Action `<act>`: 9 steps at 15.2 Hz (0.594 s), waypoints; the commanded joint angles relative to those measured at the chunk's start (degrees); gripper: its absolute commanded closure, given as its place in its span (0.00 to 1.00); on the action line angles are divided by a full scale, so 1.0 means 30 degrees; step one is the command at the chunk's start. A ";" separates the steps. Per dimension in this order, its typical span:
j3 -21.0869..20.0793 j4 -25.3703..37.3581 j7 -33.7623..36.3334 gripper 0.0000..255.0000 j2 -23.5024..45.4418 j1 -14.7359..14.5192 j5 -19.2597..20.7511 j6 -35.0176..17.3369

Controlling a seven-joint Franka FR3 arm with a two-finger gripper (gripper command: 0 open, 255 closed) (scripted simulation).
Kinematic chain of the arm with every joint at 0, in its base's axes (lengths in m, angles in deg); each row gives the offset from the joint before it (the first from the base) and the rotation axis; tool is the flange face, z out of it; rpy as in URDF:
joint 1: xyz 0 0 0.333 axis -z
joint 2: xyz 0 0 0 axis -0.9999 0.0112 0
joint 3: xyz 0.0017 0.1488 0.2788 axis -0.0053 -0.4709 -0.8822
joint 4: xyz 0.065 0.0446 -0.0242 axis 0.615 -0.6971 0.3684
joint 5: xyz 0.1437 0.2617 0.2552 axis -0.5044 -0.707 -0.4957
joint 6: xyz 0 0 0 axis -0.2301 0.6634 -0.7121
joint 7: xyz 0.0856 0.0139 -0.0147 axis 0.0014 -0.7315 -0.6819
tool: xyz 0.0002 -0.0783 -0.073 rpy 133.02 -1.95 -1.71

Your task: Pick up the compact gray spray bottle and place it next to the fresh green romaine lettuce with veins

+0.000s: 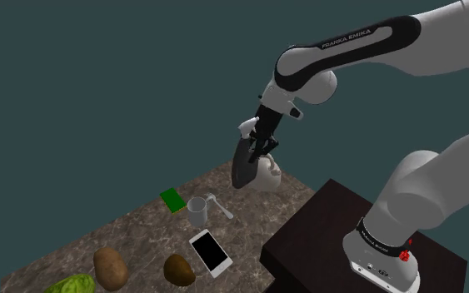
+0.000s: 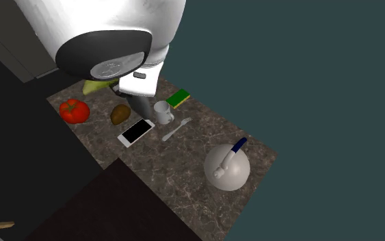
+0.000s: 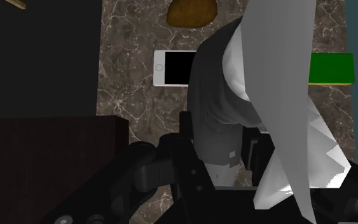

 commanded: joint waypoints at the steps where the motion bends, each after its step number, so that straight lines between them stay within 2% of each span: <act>1: 0.0094 0.0291 0.0271 1.00 -0.0259 0.0097 0.0249 0.0525; 4: 0.0156 0.0719 0.0679 1.00 -0.0554 0.0175 0.0517 0.1161; 9: -0.1836 0.0979 0.2674 1.00 -0.0166 -0.1006 -0.0555 -0.0355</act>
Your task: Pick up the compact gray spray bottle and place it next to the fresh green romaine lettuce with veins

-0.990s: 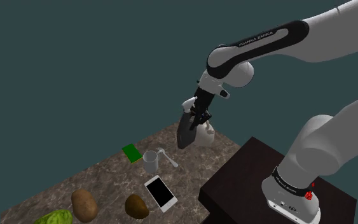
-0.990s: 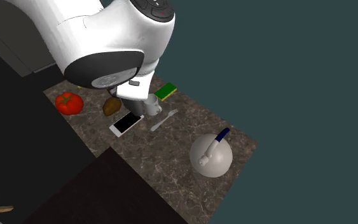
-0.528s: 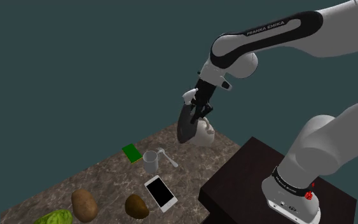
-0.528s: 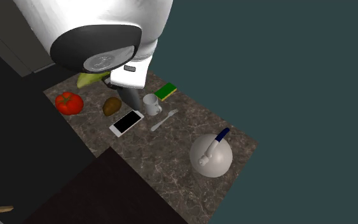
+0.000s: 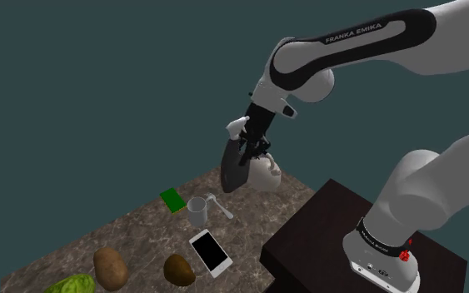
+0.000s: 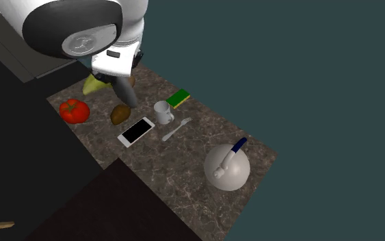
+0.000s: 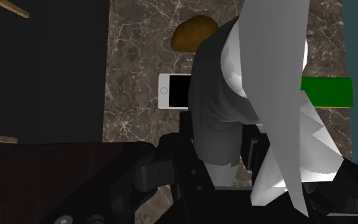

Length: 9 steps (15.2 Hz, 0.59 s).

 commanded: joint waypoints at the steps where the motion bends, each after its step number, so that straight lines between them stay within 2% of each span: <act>1: -0.0768 0.0183 0.0822 1.00 0.0186 -0.0421 -0.0345 -0.0566; 9: -0.4044 0.1974 0.4294 1.00 0.2265 -0.1725 -0.0861 -0.3201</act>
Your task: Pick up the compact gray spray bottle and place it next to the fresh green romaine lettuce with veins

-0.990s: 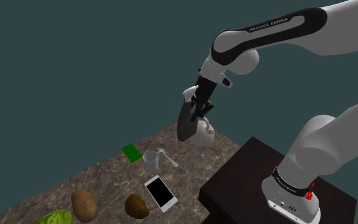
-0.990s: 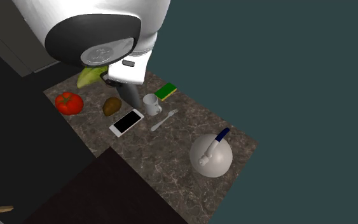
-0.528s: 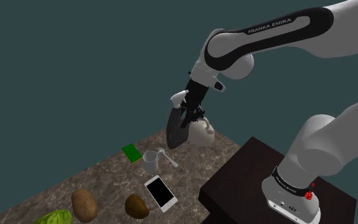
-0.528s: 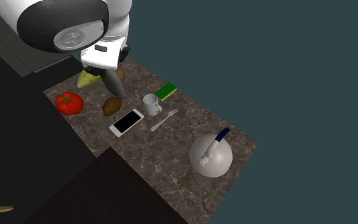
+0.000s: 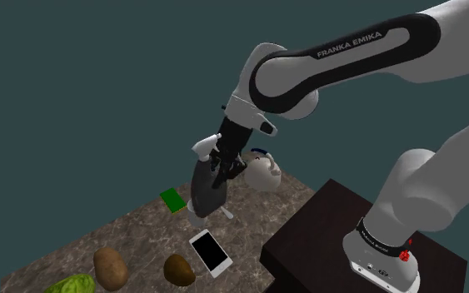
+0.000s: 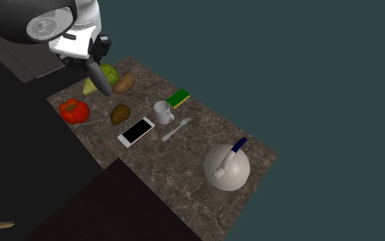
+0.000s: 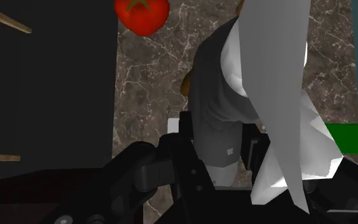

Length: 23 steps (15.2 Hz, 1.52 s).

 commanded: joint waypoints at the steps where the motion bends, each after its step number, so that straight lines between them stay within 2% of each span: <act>1: -0.0939 0.0665 0.1055 1.00 0.0803 -0.0274 0.0084 -0.0821; 5: -0.2571 0.2101 0.3177 1.00 0.2458 -0.0610 0.0865 -0.2187; 8: -0.3777 0.3348 0.5049 1.00 0.3934 -0.0772 0.2036 -0.3193; 11: -0.4850 0.4735 0.7268 1.00 0.5633 -0.0993 0.3855 -0.4137; 14: -0.5557 0.6287 0.9879 1.00 0.7548 -0.1517 0.6370 -0.4909; 18: -0.5501 0.8736 1.3604 1.00 1.0260 -0.3111 1.0265 -0.5373; 23: -0.4220 1.2616 1.7441 1.00 1.3545 -0.6199 1.4311 -0.4870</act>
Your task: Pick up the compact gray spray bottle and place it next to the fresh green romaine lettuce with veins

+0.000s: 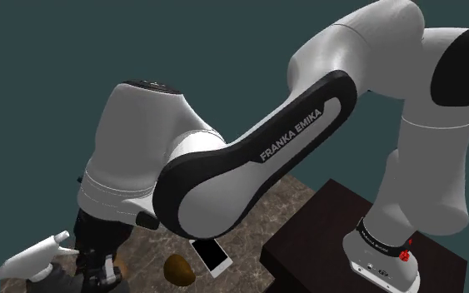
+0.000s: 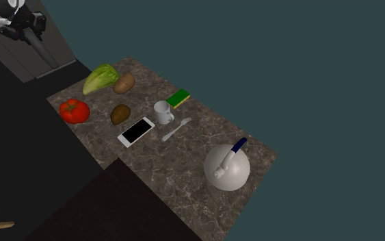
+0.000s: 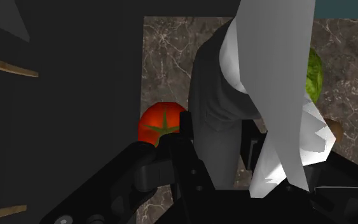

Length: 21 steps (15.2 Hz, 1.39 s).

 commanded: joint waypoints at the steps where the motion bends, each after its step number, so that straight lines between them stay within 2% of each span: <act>1: 0.0644 0.1917 0.1500 1.00 0.1416 -0.1408 0.1581 0.0449; 6: 0.2072 0.7171 0.3794 1.00 0.4854 -0.4691 0.4015 0.2089; 11: 0.3177 1.4019 0.4934 1.00 0.8836 -0.7823 0.5497 0.4675; 21: 0.3365 1.2198 0.4930 1.00 0.9322 -0.7608 0.5674 0.2447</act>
